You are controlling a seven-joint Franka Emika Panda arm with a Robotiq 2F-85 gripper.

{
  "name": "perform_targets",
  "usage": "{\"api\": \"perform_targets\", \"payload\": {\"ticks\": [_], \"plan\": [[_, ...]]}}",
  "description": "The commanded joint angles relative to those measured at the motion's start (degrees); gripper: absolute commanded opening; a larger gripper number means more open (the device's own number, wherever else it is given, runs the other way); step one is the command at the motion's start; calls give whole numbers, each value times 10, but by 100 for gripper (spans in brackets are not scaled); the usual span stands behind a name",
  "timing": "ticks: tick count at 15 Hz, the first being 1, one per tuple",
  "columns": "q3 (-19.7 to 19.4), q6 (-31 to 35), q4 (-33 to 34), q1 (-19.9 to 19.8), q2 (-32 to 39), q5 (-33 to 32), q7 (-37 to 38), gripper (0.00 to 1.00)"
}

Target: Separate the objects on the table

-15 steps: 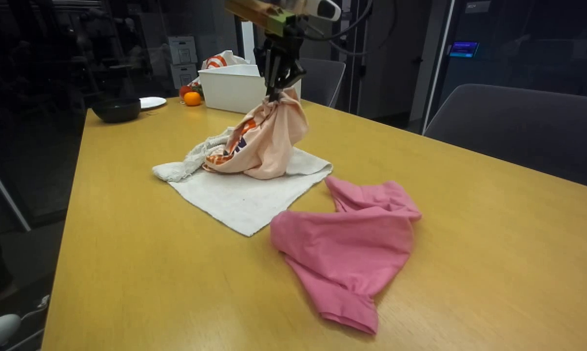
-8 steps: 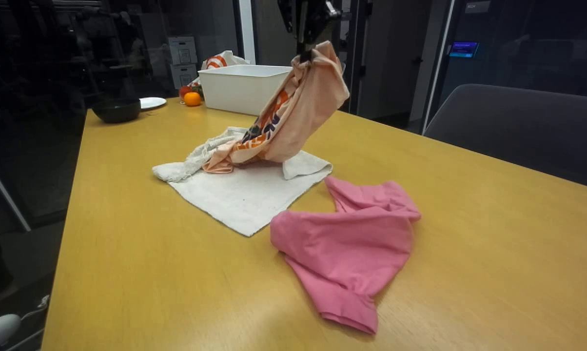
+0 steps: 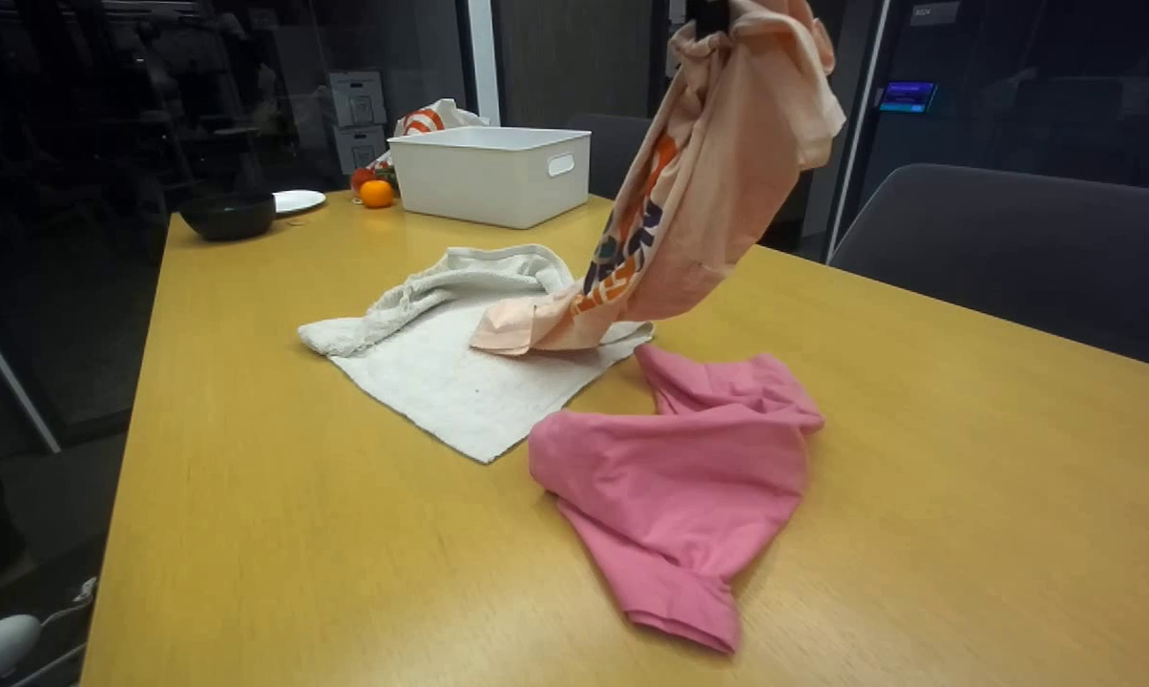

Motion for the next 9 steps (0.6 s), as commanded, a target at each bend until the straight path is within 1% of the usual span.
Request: {"api": "perform_targets", "payload": {"ticks": [1,5,9], "plan": [[5,15,-40,-32,-81,-59,83,4],[13,5,-75,-80,-160,-112,169,4],[26,-26,-119,-138,-229,-160,243,4]]}}
